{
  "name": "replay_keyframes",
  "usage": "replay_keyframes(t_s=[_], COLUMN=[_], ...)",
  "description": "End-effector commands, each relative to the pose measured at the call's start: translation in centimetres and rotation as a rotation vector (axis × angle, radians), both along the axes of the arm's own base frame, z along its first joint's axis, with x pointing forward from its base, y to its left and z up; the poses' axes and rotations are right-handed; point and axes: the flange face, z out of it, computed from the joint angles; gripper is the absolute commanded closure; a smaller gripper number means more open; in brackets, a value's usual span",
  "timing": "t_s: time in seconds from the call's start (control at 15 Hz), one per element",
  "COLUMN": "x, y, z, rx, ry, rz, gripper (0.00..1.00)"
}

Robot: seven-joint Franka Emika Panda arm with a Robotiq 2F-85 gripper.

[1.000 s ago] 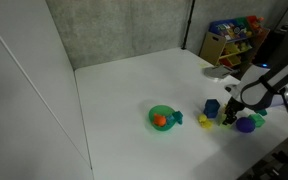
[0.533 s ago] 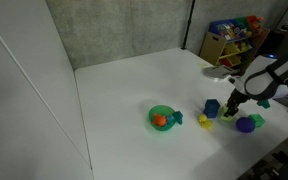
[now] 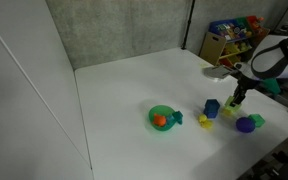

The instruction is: Put the two green blocks onto the blue block on the left

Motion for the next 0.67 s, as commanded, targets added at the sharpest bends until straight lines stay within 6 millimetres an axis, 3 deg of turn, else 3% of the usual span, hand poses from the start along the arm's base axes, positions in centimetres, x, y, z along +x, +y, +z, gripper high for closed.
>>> replay_keyframes(t_s=[0.0, 0.13, 0.33, 0.6], x=[0.2, 0.7, 1.4, 1.8], y=[0.4, 0.7, 1.5, 2.6], z=[4.9, 6.5, 6.7, 6.0], rx=[0.004, 0.001, -0.018, -0.022], ry=[0.002, -0.006, 0.004, 0.032], rz=[-0.099, -0.169, -0.290, -0.487], gripper=[0.72, 0.72, 0.72, 0.55])
